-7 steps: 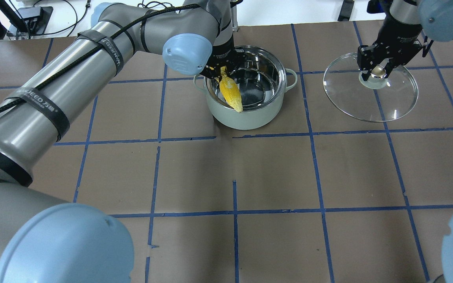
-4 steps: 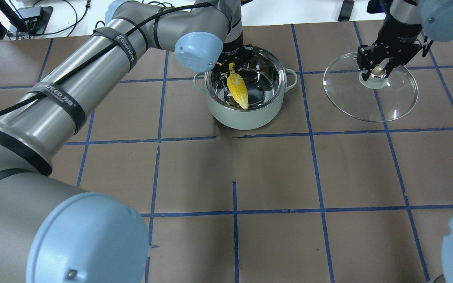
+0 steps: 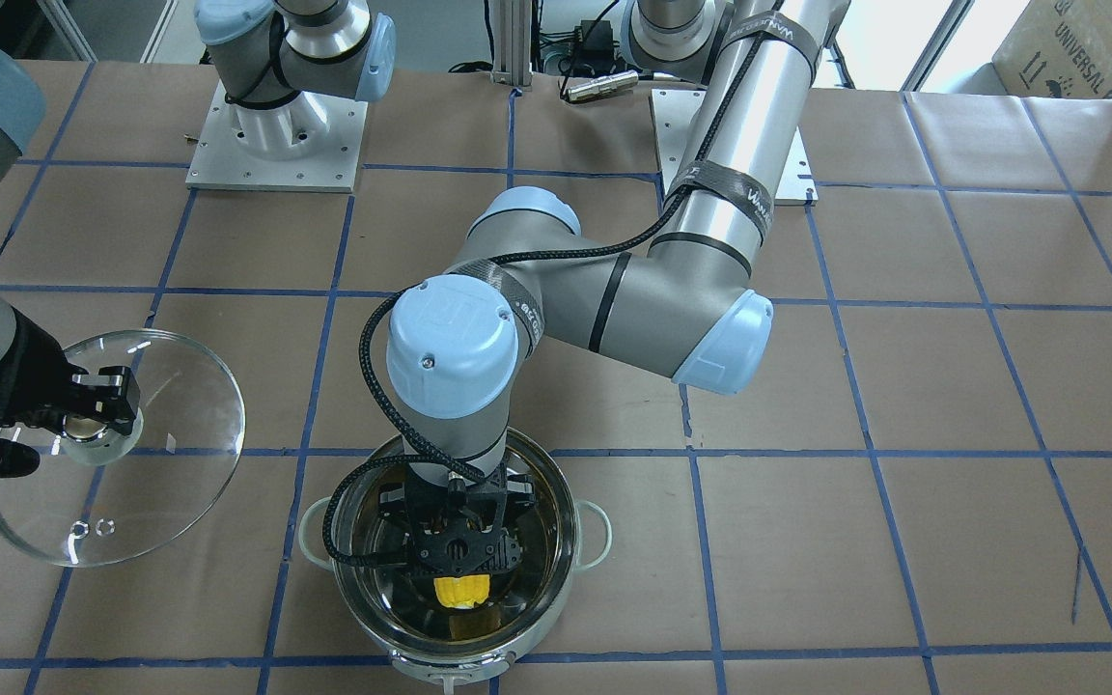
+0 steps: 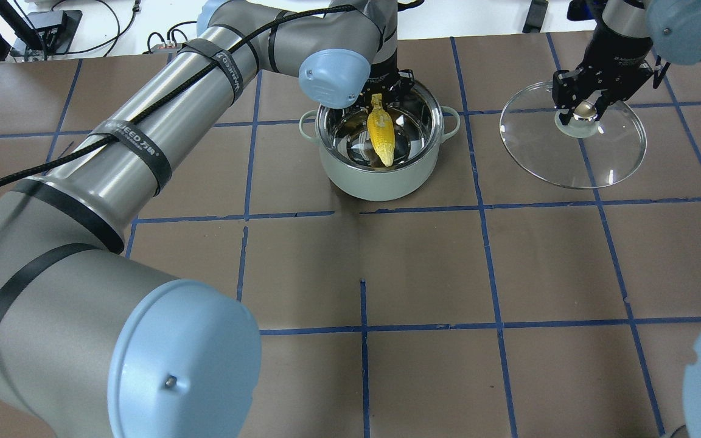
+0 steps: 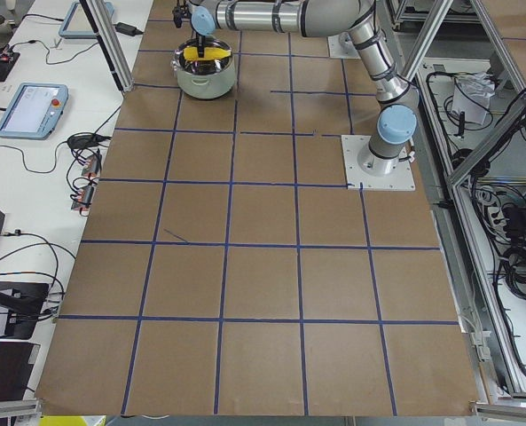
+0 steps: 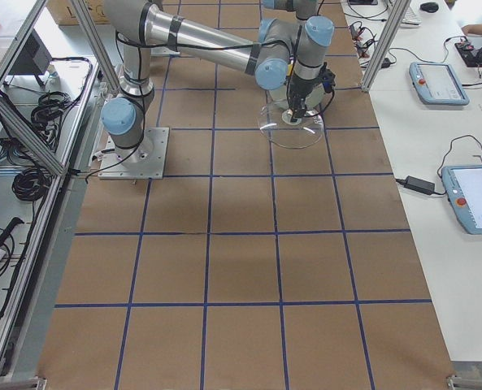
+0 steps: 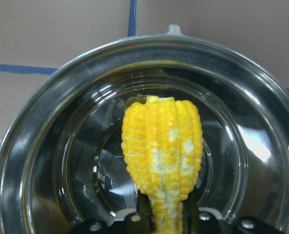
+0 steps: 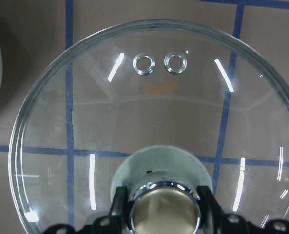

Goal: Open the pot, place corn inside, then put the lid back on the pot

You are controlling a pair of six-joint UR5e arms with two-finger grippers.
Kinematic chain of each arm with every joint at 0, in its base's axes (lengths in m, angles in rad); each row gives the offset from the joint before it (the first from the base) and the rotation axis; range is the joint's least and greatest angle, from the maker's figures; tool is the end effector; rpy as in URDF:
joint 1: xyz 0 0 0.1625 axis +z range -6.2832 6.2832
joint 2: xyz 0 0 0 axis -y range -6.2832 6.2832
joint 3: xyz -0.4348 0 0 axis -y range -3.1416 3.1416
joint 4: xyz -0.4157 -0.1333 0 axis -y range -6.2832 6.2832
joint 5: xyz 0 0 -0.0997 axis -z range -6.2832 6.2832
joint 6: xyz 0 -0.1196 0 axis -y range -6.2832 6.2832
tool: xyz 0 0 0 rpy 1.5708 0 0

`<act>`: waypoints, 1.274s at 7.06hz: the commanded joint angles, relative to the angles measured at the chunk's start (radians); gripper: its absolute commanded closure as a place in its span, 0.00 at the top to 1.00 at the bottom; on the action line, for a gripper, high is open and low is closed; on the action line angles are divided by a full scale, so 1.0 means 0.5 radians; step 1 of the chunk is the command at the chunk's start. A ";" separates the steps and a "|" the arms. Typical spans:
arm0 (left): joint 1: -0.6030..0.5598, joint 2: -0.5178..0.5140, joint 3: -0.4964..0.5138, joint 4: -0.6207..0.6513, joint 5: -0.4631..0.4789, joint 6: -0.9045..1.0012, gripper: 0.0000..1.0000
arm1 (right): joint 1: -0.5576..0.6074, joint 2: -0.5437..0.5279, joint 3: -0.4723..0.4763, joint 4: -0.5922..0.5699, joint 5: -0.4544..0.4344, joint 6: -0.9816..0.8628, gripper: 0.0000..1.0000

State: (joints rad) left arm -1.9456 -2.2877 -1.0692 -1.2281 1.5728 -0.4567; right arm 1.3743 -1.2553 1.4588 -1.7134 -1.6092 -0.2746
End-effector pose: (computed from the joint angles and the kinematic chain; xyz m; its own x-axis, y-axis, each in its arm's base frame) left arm -0.4188 -0.7012 0.2955 -0.9954 -0.0787 0.0542 -0.0845 0.9898 -0.1149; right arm 0.0024 -0.6472 0.3665 -0.9966 -0.0799 0.0204 -0.0783 0.9945 0.0690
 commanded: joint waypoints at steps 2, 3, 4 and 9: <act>0.007 0.038 -0.018 -0.004 0.005 0.011 1.00 | 0.000 -0.002 -0.003 0.000 0.003 0.000 0.07; 0.010 0.047 -0.021 -0.010 0.008 0.078 1.00 | 0.000 -0.002 -0.009 0.000 0.003 0.003 0.07; 0.028 0.077 -0.027 -0.016 0.011 0.182 1.00 | 0.000 -0.002 -0.027 0.000 0.000 0.003 0.07; 0.552 0.883 -1.093 0.008 -0.007 0.766 1.00 | 0.337 0.038 -0.291 0.000 0.003 0.425 0.07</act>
State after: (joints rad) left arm -1.7519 -1.9661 -1.4599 -1.2272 1.5733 -0.1106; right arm 1.4733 -1.2477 1.3389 -1.7073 -1.6099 -0.1576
